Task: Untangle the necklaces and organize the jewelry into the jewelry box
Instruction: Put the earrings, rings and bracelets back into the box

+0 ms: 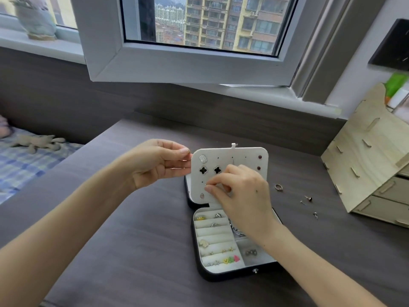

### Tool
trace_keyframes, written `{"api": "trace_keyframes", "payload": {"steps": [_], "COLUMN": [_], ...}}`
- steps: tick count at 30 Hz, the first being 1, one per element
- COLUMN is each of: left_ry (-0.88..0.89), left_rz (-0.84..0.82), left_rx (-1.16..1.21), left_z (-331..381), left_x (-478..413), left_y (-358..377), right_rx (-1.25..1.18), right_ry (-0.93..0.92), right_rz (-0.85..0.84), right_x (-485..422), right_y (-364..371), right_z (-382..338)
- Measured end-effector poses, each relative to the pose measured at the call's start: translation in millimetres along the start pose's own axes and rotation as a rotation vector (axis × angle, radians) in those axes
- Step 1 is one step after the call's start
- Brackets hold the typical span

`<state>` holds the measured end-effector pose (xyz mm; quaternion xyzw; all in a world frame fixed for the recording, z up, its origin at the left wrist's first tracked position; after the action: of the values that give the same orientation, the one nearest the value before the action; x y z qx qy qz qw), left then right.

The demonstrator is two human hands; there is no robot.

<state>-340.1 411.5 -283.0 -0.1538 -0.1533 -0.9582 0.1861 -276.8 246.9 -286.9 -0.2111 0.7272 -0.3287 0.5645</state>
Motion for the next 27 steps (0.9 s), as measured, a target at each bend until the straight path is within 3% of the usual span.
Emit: {"api": "trace_keyframes", "payload": {"steps": [18,23,27], "left_ry": [0.074,0.089,0.076], "left_rz": [-0.055,-0.097,-0.211], "left_rx": [0.013,-0.012,-0.097], "left_z": [-8.0,-8.7,-8.7], "left_x": [2.8,3.0,5.5], "left_y": [-2.1,-2.6,-2.5], "right_rx": [0.118,0.336,0.516], "right_ry": [0.025,-0.067,-0.229], "right_rz": [0.03,0.15,0.124], "right_x": [-5.7,-8.9,-11.2], "right_y": [10.2,1.9,-13.3], "right_z": [-4.8,-12.0,-11.8]}}
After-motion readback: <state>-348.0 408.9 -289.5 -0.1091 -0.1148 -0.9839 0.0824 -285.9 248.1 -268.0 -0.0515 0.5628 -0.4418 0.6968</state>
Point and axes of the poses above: each hand's wrist, its own x-axis away from the middle knuckle, its own y-axis out of the palm, z = x × y, the point moved 4 cm from there along -x, towards the middle knuckle, and after that the axes turned 8 degrees about -y, right-handed, at the moved point
